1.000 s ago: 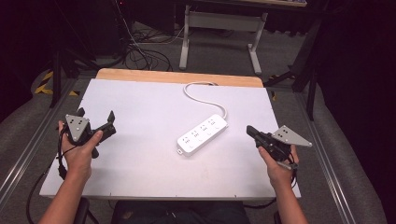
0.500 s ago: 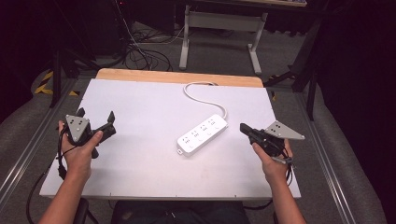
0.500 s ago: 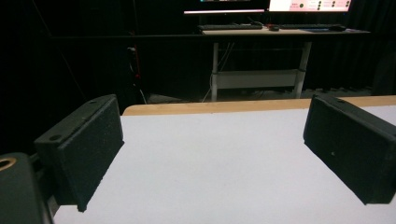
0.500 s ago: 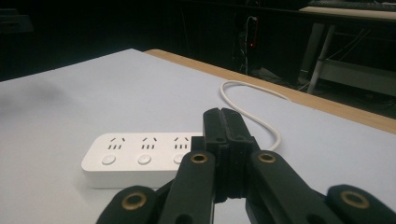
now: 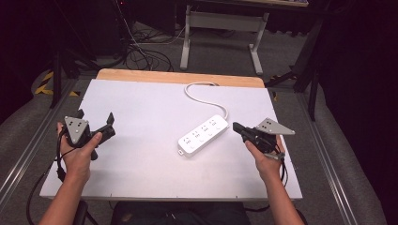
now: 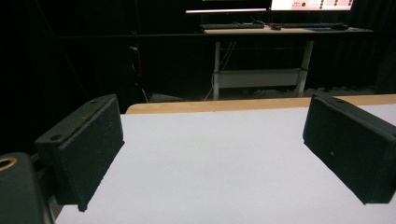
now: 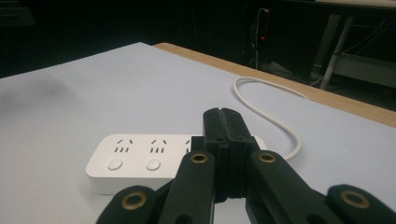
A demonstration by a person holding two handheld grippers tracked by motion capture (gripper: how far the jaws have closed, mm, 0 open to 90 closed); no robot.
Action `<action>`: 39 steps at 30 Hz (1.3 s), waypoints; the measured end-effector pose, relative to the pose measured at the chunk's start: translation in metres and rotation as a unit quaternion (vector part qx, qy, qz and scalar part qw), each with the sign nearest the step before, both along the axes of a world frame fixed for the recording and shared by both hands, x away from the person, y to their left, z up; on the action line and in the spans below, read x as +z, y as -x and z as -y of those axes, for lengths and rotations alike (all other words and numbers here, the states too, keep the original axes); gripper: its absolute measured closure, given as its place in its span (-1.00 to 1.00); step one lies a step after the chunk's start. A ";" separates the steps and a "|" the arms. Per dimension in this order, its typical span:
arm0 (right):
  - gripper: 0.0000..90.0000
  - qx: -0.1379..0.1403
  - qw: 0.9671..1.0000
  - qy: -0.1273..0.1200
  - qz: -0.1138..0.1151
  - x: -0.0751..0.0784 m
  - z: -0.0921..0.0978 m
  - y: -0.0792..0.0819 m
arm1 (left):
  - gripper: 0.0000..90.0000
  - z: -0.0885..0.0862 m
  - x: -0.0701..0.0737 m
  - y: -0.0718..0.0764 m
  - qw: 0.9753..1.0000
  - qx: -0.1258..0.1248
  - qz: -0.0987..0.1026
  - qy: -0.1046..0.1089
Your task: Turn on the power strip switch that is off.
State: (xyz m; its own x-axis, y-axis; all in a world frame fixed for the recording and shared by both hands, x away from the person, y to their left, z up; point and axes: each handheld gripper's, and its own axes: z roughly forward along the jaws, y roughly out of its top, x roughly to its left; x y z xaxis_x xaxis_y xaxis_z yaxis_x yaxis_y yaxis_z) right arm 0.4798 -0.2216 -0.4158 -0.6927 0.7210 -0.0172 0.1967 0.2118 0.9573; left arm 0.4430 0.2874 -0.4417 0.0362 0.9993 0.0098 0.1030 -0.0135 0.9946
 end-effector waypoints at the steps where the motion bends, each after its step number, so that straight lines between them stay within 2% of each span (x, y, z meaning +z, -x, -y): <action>1: 1.00 0.002 1.000 0.002 -0.003 -0.001 -0.003 -0.002 | -0.87 0.000 0.000 0.000 1.000 0.000 0.000 0.000; 24: 1.00 0.035 0.999 0.012 -0.023 -0.006 -0.028 -0.017 | -0.87 -0.005 -0.001 0.007 1.000 0.008 -0.002 0.002; 39: 1.00 0.078 0.995 0.036 -0.044 -0.013 -0.065 -0.031 | -0.86 -0.007 -0.001 0.009 1.000 0.011 -0.002 0.000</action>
State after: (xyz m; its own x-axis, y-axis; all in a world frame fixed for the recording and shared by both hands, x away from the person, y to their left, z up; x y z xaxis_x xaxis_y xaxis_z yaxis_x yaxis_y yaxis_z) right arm 0.5103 -0.1567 -0.4286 -0.7969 0.6042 0.0011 0.2387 0.3133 0.9192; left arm 0.4342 0.2940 -0.4427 0.0148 0.9999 0.0090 0.1081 -0.0105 0.9941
